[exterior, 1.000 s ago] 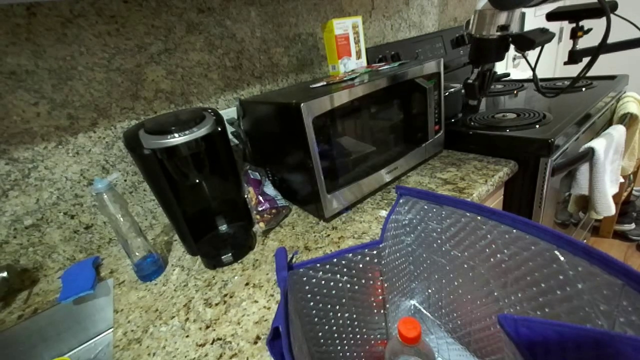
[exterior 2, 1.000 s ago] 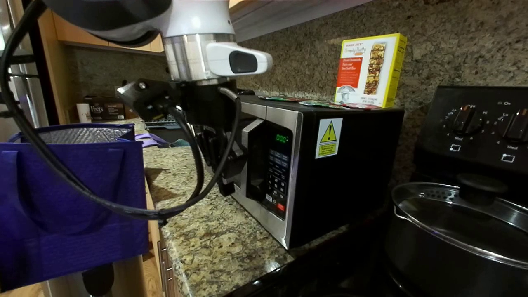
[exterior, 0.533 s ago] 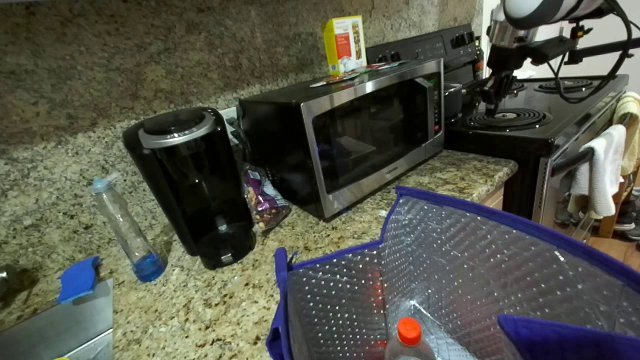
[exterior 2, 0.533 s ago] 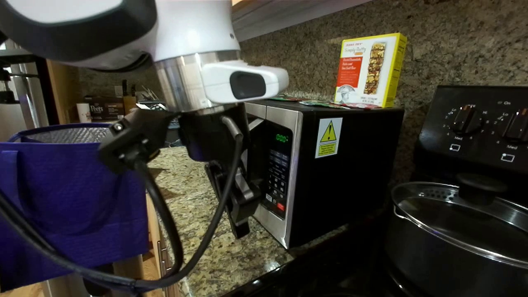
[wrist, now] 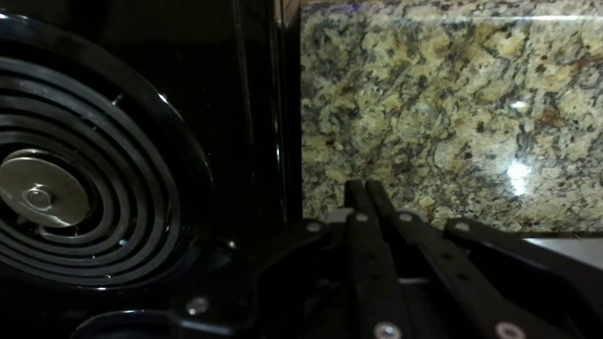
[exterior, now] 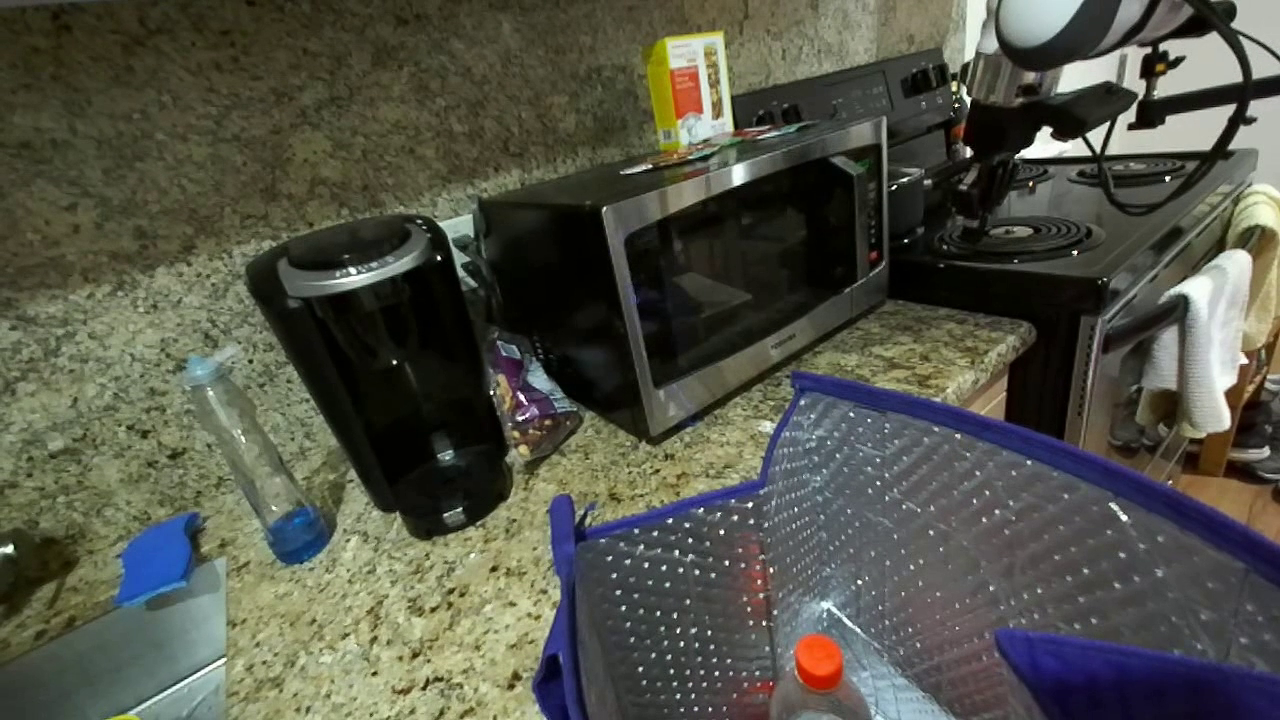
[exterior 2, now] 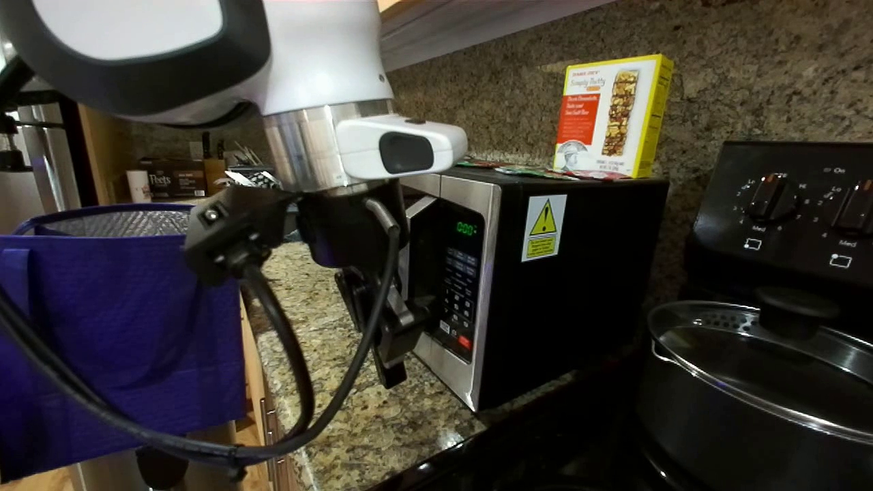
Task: Push a button on the microwave
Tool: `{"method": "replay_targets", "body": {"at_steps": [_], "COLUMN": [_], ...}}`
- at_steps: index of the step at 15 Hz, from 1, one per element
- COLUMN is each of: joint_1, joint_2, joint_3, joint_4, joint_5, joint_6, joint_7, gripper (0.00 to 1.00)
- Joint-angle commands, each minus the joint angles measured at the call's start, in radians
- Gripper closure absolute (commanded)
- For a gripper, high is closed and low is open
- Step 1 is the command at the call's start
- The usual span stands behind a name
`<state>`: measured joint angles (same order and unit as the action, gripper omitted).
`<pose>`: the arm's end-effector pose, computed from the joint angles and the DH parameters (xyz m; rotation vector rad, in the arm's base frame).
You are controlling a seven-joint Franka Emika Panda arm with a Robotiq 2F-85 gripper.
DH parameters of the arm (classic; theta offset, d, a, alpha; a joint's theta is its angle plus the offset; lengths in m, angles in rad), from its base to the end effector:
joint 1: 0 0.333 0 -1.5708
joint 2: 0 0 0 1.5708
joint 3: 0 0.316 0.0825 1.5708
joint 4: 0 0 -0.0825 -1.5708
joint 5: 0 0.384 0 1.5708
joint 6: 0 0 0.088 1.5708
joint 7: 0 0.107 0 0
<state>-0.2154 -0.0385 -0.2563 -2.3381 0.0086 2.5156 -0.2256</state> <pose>0.4636 -0.2369 0.3714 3.0418 -0.3875 0.3187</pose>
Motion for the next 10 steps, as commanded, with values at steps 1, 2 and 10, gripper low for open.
{"method": "replay_targets", "body": {"at_steps": [1,2,10], "joint_1": [-0.006,-0.006,0.056], "joint_2": [0.000,0.000,0.060], "joint_3": [0.006,0.006,0.059], "joint_4": [0.001,0.001,0.076], "joint_5": [-0.001,-0.001,0.126], "joint_6": [-0.002,-0.002,-0.149], "joint_7": [0.001,0.001,-0.213], "gripper": [0.94,0.94,0.95]}}
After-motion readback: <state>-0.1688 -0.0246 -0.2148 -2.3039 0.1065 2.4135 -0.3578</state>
